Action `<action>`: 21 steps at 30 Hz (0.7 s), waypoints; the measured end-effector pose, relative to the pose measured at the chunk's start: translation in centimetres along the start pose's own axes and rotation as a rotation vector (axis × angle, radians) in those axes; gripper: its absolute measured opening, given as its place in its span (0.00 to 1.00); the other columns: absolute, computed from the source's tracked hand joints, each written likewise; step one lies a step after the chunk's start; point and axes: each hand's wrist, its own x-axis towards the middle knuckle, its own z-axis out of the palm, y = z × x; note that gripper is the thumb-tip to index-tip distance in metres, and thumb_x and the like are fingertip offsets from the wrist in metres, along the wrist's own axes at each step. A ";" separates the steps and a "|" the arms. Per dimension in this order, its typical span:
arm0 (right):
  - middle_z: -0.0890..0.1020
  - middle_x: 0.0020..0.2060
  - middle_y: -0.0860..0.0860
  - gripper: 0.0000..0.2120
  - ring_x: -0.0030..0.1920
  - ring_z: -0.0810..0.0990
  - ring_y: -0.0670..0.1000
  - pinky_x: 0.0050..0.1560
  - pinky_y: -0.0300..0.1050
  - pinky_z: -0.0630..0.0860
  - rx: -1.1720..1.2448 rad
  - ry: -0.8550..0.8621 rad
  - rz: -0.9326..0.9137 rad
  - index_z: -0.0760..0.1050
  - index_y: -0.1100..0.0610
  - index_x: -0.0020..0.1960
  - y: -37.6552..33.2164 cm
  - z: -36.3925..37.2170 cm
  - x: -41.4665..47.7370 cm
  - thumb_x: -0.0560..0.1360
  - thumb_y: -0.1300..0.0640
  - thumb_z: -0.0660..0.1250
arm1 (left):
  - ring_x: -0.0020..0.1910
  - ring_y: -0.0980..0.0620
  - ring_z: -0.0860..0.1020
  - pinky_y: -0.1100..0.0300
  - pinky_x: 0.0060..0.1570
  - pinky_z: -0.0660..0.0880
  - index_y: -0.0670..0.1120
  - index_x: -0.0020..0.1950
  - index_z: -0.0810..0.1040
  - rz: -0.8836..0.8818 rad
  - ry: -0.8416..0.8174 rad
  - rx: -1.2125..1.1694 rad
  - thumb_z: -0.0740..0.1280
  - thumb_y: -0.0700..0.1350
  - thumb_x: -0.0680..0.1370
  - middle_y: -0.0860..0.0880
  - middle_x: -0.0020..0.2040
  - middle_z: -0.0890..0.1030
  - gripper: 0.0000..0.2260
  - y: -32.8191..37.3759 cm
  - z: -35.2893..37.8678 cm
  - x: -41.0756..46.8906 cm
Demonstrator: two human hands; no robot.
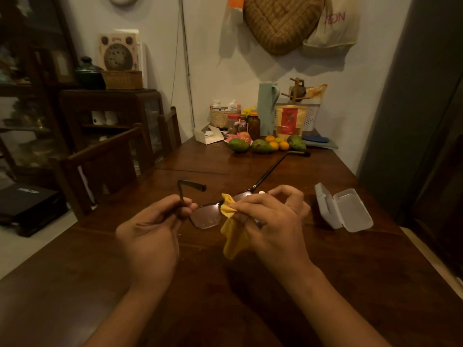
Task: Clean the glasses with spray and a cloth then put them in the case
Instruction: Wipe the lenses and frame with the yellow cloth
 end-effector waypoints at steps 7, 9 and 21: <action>0.79 0.61 0.41 0.17 0.63 0.68 0.53 0.57 0.52 0.61 -0.163 -0.208 -0.232 0.80 0.45 0.62 -1.9 0.8 -0.8 0.79 0.43 0.59 | 0.41 0.50 0.84 0.60 0.44 0.81 0.48 0.44 0.84 -0.059 0.023 -0.029 0.64 0.23 0.71 0.50 0.40 0.86 0.21 -0.2 0.1 -0.1; 0.79 0.61 0.41 0.16 0.63 0.67 0.53 0.52 0.47 0.55 -0.246 -0.199 -0.330 0.80 0.43 0.62 -1.9 0.6 -0.9 0.78 0.44 0.61 | 0.40 0.51 0.85 0.61 0.42 0.81 0.48 0.44 0.84 -0.062 0.027 0.001 0.64 0.23 0.71 0.51 0.40 0.86 0.20 -0.1 0.1 -0.1; 0.83 0.58 0.41 0.15 0.61 0.67 0.53 0.52 0.51 0.61 -0.238 -0.078 -0.576 0.83 0.44 0.59 -1.1 0.7 -1.0 0.72 0.49 0.75 | 0.37 0.55 0.84 0.65 0.39 0.80 0.32 0.51 0.80 -0.120 0.048 -0.033 0.65 0.22 0.70 0.51 0.36 0.85 0.13 0.6 0.5 0.0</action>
